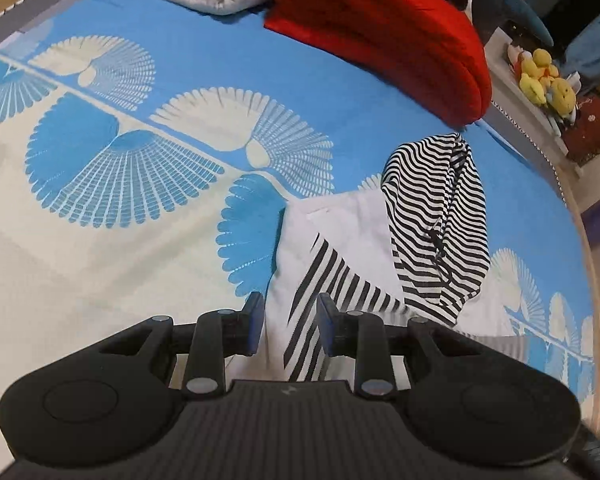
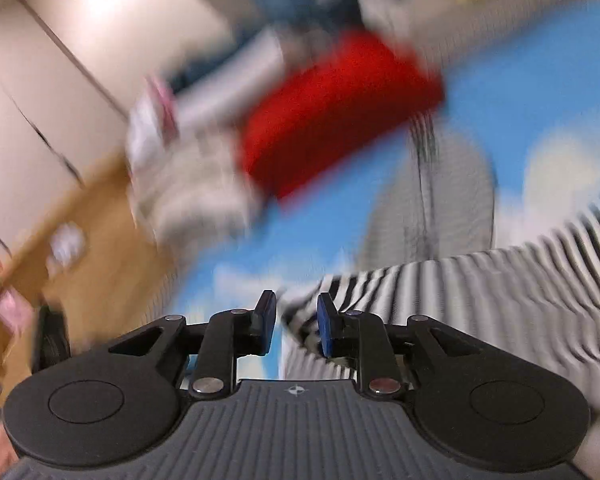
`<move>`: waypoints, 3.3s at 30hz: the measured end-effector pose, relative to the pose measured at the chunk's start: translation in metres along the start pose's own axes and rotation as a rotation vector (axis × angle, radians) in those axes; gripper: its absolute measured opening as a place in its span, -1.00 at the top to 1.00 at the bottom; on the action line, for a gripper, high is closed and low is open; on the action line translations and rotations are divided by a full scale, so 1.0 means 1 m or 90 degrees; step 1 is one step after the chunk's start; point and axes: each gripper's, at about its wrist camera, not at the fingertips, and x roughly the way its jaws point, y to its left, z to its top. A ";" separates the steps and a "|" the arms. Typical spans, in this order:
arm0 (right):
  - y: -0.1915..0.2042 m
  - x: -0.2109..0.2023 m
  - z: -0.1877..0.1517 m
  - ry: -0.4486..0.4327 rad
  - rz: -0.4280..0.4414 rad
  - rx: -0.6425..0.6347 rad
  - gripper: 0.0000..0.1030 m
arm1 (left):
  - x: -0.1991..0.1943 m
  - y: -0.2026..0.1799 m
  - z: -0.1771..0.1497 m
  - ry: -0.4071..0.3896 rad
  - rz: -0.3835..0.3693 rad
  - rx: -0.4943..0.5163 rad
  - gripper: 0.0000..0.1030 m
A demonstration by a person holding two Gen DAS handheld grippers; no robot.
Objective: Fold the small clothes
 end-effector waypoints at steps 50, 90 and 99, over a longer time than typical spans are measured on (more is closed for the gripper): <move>-0.146 -0.026 0.002 0.134 -0.392 0.219 0.41 | 0.029 -0.033 -0.040 0.010 -0.021 0.126 0.70; -0.064 -0.046 0.031 0.006 -0.427 -0.168 0.02 | 0.026 -0.106 -0.063 -0.167 0.075 0.206 -0.64; -0.069 -0.056 0.034 0.005 -0.437 -0.156 0.02 | 0.032 -0.105 -0.060 -0.170 0.084 0.198 -0.63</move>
